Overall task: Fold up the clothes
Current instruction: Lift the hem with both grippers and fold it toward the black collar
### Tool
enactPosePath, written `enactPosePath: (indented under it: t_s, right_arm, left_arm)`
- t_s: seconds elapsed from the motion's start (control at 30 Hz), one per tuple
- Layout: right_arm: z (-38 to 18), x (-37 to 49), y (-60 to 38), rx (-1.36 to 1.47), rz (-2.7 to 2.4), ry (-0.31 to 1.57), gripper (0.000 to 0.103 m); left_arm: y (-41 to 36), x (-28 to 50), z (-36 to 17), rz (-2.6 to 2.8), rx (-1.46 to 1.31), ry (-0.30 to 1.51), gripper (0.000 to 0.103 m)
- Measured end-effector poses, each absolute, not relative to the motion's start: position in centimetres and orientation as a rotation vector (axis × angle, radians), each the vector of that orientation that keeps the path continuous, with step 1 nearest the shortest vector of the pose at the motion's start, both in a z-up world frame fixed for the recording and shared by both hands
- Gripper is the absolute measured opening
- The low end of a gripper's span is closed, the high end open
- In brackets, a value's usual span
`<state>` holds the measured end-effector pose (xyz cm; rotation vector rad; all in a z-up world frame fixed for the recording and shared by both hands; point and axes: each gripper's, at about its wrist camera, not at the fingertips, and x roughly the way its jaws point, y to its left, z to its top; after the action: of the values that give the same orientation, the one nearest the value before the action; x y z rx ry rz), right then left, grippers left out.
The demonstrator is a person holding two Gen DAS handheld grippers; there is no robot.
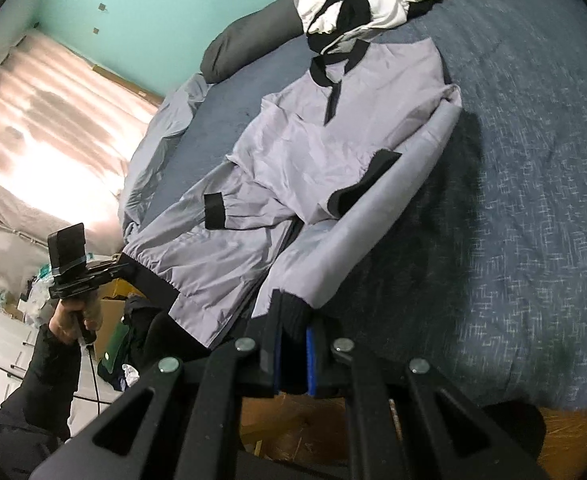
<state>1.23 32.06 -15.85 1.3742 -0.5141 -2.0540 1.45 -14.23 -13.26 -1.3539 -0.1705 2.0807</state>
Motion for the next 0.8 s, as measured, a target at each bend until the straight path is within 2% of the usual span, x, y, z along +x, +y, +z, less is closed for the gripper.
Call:
enactPosePath:
  t_s: [0.17, 0.4, 0.8]
  right_arm:
    - [-15.0, 0.4, 32.0, 1.359, -2.030, -0.461, 0.008]
    - [-13.9, -3.0, 32.4, 1.315, -2.030, -0.485, 0.008]
    - [-10.1, -13.6, 32.3, 1.266, -2.102, -0.510, 0.008]
  left_arm:
    - [-14.0, 2.2, -12.5, 2.061, -1.339, -0.150, 0.007]
    - [-14.4, 0.8, -11.7, 2.072, -1.308, -0.177, 0.007]
    - [-14.9, -9.1, -9.6, 2.125, -1.300, -0.210, 0.007]
